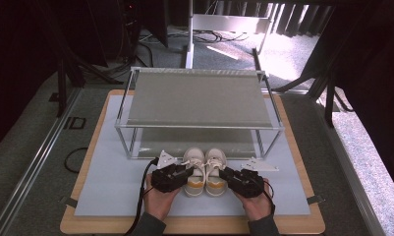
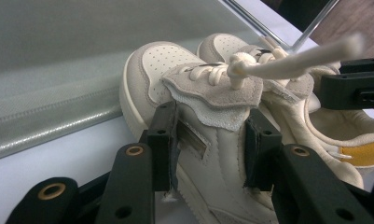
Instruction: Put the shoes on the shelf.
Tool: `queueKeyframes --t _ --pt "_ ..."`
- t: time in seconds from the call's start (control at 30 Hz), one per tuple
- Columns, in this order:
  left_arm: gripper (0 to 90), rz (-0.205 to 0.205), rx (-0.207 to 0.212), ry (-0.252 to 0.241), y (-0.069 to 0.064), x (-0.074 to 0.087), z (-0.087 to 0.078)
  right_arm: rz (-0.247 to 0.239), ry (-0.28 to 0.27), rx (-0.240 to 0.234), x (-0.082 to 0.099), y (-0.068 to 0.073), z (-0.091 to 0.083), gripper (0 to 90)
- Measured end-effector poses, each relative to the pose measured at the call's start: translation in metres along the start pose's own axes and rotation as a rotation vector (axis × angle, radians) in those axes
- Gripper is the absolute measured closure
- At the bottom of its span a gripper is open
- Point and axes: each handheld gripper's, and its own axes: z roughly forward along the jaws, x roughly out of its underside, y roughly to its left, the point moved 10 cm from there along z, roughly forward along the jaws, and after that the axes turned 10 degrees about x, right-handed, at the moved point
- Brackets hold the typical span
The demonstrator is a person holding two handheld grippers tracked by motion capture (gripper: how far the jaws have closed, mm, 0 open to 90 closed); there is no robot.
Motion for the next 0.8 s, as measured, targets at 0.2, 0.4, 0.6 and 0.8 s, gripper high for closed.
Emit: queueKeyframes --t 0.2,0.4,0.6,0.8 --pt "61.6 -0.002 -0.008 -0.007 0.002 -0.004 0.004 0.003 -0.002 0.007 -0.002 -0.003 0.003 74.8" --pt "61.6 0.0 -0.012 -0.015 0.004 -0.009 0.007 0.008 -0.014 0.009 -0.006 -0.007 0.005 74.8" --pt "61.8 -0.001 -0.015 -0.025 0.005 -0.013 0.009 0.001 -0.02 0.014 -0.012 -0.01 0.006 74.8" --pt "61.9 -0.005 -0.026 -0.037 0.01 -0.021 0.014 0.016 -0.033 0.019 -0.017 -0.016 0.011 74.8"
